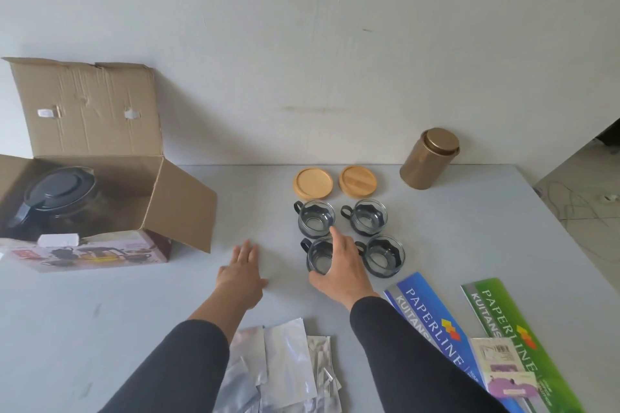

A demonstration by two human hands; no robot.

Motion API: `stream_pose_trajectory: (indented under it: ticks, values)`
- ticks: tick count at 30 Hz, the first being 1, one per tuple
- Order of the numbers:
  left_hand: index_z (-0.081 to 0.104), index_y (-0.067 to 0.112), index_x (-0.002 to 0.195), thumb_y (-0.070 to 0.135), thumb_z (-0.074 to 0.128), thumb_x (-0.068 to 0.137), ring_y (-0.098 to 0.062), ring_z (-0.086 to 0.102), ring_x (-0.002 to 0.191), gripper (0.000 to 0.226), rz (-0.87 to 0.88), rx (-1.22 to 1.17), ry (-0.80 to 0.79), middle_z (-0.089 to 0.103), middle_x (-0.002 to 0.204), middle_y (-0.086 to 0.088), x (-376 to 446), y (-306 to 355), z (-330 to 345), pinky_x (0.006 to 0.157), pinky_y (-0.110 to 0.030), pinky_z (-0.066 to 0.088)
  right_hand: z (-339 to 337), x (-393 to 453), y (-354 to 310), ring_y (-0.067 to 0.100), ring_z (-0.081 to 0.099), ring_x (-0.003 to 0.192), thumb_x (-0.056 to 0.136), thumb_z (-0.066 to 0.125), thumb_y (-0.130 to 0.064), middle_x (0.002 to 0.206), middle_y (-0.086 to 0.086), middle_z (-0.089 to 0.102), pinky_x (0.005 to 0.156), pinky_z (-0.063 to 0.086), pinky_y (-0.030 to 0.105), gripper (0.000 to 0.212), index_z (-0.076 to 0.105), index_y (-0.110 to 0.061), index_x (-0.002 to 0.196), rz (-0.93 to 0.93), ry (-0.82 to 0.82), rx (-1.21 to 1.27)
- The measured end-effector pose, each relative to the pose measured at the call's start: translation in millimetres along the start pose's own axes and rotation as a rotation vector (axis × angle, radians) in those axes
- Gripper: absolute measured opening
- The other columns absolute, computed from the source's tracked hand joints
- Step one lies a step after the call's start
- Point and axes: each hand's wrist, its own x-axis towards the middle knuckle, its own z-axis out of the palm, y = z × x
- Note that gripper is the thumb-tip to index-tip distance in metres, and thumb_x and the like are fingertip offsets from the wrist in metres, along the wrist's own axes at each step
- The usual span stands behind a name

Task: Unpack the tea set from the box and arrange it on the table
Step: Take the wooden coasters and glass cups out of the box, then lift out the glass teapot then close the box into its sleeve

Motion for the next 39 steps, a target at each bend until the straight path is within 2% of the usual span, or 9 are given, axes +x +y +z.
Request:
stream_pose_trajectory:
  ticks: [6,9,16,20,23,28,32,35,39]
  values:
    - [0.009,0.012,0.151,0.029,0.04,0.099,-0.017,0.003,0.148,0.063,0.087,-0.023,0.024,0.002,0.16,0.001,-8,-11,-18,0.118,-0.04,0.017,-10,0,-18,0.022,0.035,0.128,0.073,0.063,-0.034,0.132,0.007,0.04,0.108,0.031,0.03,0.082,0.03,-0.009,0.143,-0.145,0.207,-0.09]
    - [0.014,0.014,0.151,0.025,0.037,0.1,-0.018,0.0,0.148,0.057,0.145,-0.044,0.106,0.004,0.16,0.001,-17,-20,-32,0.12,-0.04,0.011,-17,7,-38,0.023,0.043,0.117,0.07,0.058,-0.033,0.123,0.008,0.046,0.104,0.038,0.031,0.072,0.041,-0.008,0.135,-0.204,0.281,-0.106]
    - [0.024,0.017,0.148,0.014,0.039,0.097,-0.015,0.004,0.148,0.053,0.281,-0.045,0.392,0.017,0.157,0.004,-45,-69,-90,0.117,-0.033,0.015,-5,25,-126,0.027,0.05,0.11,0.068,0.048,-0.039,0.117,0.011,0.052,0.095,0.043,0.035,0.064,0.054,-0.005,0.121,-0.306,0.322,-0.097]
    - [0.029,0.015,0.145,0.008,0.037,0.095,-0.014,0.007,0.148,0.051,0.227,-0.05,0.501,0.022,0.156,0.004,-55,-136,-120,0.116,-0.033,0.018,20,28,-192,0.028,0.053,0.106,0.069,0.051,-0.037,0.113,0.01,0.055,0.091,0.046,0.035,0.057,0.059,-0.005,0.115,-0.384,0.315,-0.083]
    - [0.029,0.017,0.146,0.01,0.036,0.097,-0.017,0.004,0.148,0.05,0.165,-0.08,0.514,0.019,0.158,0.002,-64,-189,-133,0.12,-0.04,0.014,44,27,-234,0.028,0.055,0.104,0.07,0.057,-0.032,0.112,0.01,0.055,0.088,0.048,0.033,0.049,0.063,-0.004,0.11,-0.395,0.269,-0.078]
    - [0.031,0.019,0.145,0.015,0.038,0.097,-0.018,0.007,0.148,0.048,0.069,-0.115,0.535,0.021,0.157,0.002,-72,-282,-151,0.119,-0.04,0.015,92,27,-310,0.023,0.06,0.086,0.074,0.051,-0.035,0.1,0.002,0.059,0.072,0.05,0.028,0.036,0.067,-0.009,0.094,-0.435,0.216,-0.095]
    - [0.039,0.018,0.14,0.014,0.043,0.095,-0.024,0.038,0.135,0.046,0.003,-0.187,0.455,0.036,0.149,-0.001,-69,-330,-158,0.109,-0.038,0.036,117,28,-357,0.019,0.056,0.091,0.088,0.053,-0.028,0.099,0.002,0.06,0.07,0.037,0.022,0.023,0.063,-0.011,0.1,-0.414,0.09,-0.118]
    - [0.042,0.017,0.137,0.012,0.044,0.095,-0.026,0.052,0.12,0.043,0.015,-0.185,0.395,0.043,0.143,-0.001,-66,-344,-161,0.095,-0.035,0.047,134,26,-376,0.019,0.056,0.084,0.09,0.052,-0.031,0.096,0.005,0.064,0.069,0.043,0.026,0.023,0.062,-0.012,0.098,-0.283,-0.06,-0.085]
    - [0.049,0.018,0.134,0.016,0.052,0.095,-0.024,0.05,0.123,0.04,0.014,-0.237,0.413,0.047,0.141,-0.001,-61,-348,-166,0.1,-0.033,0.043,155,26,-390,0.021,0.057,0.084,0.09,0.048,-0.048,0.089,0.004,0.064,0.073,0.045,0.032,0.039,0.064,-0.012,0.093,-0.046,-0.209,-0.081]
